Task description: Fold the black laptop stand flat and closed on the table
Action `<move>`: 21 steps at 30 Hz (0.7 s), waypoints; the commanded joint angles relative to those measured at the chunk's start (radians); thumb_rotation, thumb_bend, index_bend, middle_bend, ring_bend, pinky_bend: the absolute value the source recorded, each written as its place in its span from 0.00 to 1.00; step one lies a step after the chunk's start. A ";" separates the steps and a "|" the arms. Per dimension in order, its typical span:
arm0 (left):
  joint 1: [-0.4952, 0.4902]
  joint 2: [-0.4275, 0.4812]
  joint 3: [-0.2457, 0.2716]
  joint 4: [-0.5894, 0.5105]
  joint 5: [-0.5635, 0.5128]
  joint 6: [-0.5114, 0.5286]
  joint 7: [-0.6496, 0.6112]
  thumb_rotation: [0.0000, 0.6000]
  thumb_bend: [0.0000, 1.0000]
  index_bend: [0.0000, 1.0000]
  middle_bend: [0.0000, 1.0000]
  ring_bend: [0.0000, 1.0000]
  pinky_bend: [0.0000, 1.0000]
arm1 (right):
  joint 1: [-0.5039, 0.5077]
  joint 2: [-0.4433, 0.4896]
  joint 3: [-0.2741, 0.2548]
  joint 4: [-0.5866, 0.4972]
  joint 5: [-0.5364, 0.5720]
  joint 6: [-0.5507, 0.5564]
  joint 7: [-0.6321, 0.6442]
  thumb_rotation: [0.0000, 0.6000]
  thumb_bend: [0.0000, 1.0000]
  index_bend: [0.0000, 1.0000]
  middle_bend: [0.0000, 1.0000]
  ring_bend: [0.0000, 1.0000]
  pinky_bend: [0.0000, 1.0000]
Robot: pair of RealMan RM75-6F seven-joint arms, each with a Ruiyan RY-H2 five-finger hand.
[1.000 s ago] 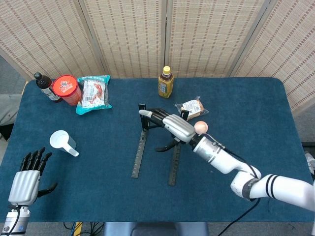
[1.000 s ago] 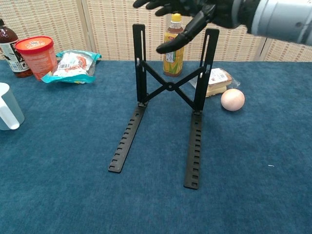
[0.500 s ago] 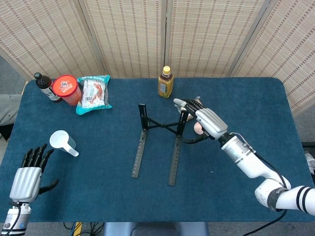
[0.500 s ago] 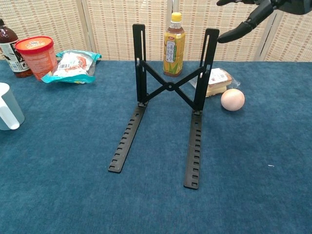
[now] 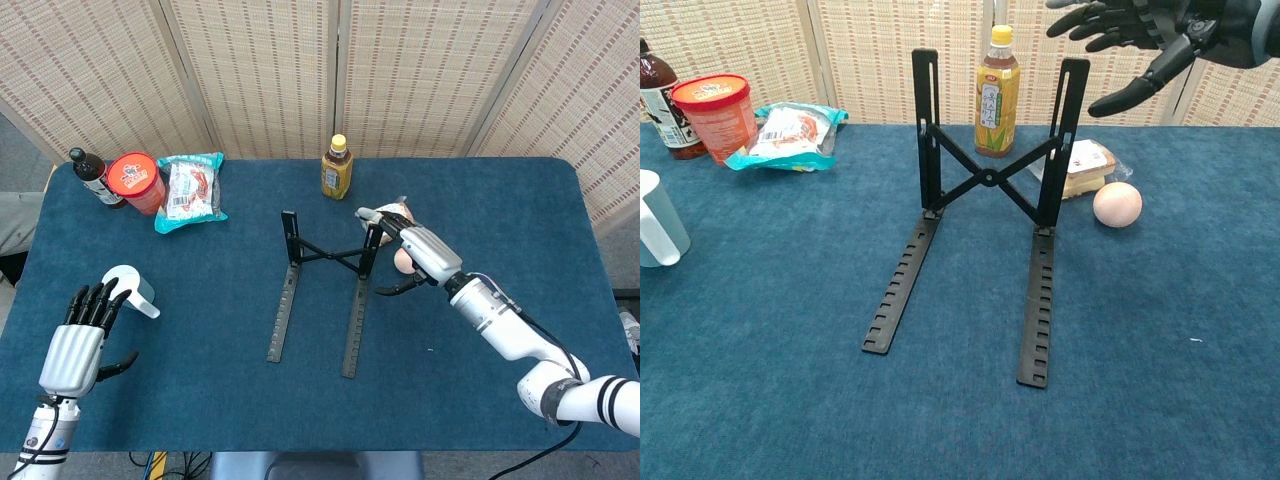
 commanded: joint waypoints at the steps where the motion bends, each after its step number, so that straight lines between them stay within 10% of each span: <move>1: -0.009 -0.004 -0.001 -0.001 0.004 -0.008 -0.003 1.00 0.13 0.11 0.02 0.00 0.00 | -0.002 -0.009 -0.001 0.016 -0.006 -0.006 0.022 1.00 0.00 0.00 0.12 0.00 0.00; 21: -0.035 -0.011 0.014 0.005 0.018 -0.026 -0.003 1.00 0.13 0.11 0.02 0.00 0.00 | -0.017 0.040 -0.104 -0.011 -0.252 0.056 0.260 1.00 0.00 0.00 0.14 0.00 0.00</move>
